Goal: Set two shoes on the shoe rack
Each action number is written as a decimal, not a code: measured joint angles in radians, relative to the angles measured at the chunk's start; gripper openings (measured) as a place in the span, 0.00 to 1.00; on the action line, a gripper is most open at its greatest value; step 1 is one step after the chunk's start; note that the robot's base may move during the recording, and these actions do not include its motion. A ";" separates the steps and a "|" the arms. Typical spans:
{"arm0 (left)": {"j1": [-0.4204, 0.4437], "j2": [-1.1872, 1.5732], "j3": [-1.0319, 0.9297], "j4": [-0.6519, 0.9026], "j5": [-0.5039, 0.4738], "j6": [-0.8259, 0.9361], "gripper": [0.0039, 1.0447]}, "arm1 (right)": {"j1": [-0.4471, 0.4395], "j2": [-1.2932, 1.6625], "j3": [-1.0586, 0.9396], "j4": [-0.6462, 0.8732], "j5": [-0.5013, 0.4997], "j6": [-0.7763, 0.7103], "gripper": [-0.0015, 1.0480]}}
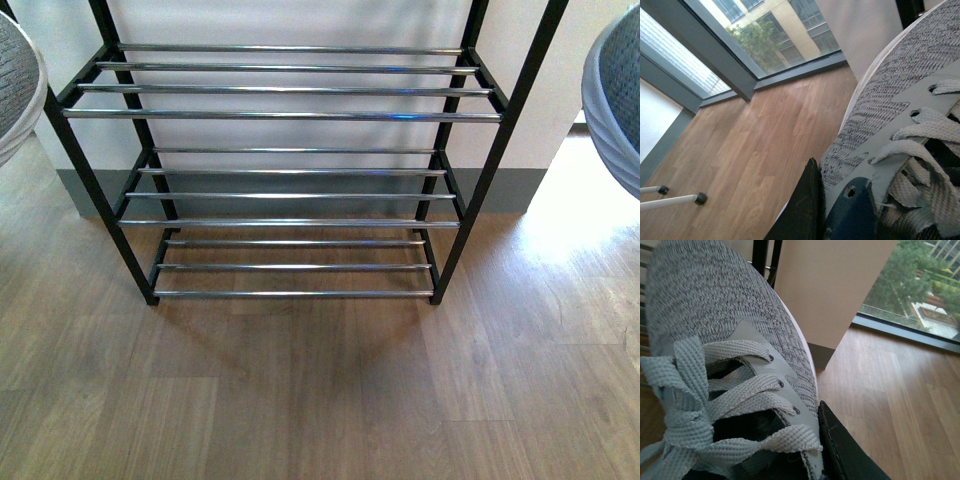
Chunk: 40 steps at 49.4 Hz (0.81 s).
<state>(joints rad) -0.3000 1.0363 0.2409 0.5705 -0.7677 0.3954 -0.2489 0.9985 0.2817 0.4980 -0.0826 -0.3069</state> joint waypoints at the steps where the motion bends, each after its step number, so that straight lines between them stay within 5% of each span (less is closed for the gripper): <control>1: 0.000 0.000 0.000 0.000 -0.003 0.000 0.01 | 0.001 0.000 0.000 0.000 -0.005 0.000 0.01; 40: -0.003 0.000 0.000 0.000 0.008 0.000 0.01 | -0.001 0.001 -0.001 0.000 0.010 0.000 0.01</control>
<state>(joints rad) -0.3031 1.0363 0.2409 0.5705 -0.7597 0.3958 -0.2501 0.9997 0.2810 0.4976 -0.0723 -0.3065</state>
